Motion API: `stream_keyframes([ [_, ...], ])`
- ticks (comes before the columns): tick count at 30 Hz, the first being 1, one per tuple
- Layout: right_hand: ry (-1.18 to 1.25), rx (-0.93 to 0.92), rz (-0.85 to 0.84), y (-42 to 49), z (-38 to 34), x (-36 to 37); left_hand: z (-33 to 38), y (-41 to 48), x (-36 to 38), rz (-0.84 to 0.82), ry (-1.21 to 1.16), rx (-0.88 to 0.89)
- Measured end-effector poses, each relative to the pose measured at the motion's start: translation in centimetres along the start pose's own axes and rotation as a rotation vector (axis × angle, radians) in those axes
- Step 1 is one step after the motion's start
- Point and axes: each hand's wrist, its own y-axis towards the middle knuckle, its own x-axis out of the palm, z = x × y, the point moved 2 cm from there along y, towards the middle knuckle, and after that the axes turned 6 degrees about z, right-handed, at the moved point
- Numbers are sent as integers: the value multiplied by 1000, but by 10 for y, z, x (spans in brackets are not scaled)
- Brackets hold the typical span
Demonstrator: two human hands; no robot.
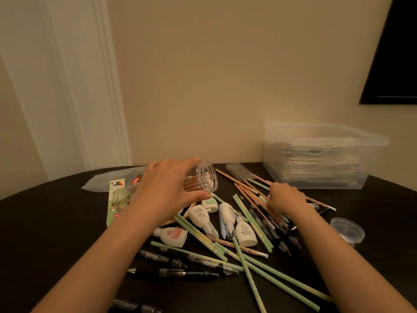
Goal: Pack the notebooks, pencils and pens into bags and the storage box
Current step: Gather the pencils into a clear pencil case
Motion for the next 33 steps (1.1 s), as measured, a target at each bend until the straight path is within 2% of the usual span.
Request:
stream_keyframes([
  [5, 44, 10, -123, 2, 5, -1, 0, 0, 0, -1, -5, -11],
  [12, 353, 63, -116, 7, 20, -19, -3, 0, -2, -6, -16, -33],
  [22, 945, -271, -368, -26, -7, -70, -10, 1, -5, 6, -10, -73],
  [28, 1035, -447, -526, -34, -25, -75, -13, 2, -5, 22, -18, -74],
  [33, 995, -489, -461, -38, -27, -79, -18, 2, -6, 46, -7, -91],
])
